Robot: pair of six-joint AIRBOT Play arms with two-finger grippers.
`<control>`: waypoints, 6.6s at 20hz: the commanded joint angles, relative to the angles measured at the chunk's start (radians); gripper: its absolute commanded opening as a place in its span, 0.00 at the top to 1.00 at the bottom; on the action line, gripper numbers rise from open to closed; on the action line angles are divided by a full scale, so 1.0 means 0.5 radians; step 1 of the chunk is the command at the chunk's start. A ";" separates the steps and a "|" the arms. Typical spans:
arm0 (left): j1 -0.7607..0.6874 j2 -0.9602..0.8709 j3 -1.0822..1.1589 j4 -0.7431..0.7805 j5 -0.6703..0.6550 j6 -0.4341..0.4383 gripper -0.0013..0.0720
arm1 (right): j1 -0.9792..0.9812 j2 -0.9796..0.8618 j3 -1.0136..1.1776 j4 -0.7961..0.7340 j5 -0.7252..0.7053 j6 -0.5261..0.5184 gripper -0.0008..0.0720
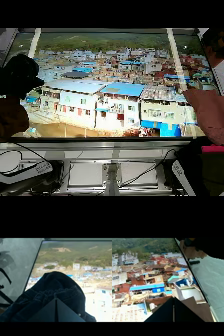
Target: Fold the clothes and pants, and hang the long-sleeved shirts on hangers.
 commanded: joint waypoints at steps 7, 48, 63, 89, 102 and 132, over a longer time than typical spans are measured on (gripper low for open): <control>-0.002 -0.001 0.002 0.000 0.001 0.001 0.95 | 0.001 0.002 0.002 0.432 0.011 0.006 0.97; 0.394 -0.533 -0.308 0.871 -1.016 -1.198 0.02 | 0.001 0.004 0.002 1.071 0.607 0.103 0.45; 0.345 -0.822 -0.307 0.787 -0.907 -1.199 0.95 | 0.001 0.004 0.002 1.065 0.424 0.104 0.46; -1.003 0.881 -0.336 -0.886 -0.665 -1.209 0.95 | 0.283 0.005 0.001 0.946 0.399 0.084 0.47; -2.562 -0.024 -0.336 0.909 -0.117 -1.066 0.96 | 0.301 0.005 0.001 0.681 0.742 0.055 0.47; -2.229 0.727 -0.336 1.378 -0.130 -1.660 0.04 | 1.687 -0.537 -1.049 1.192 -0.423 0.419 0.32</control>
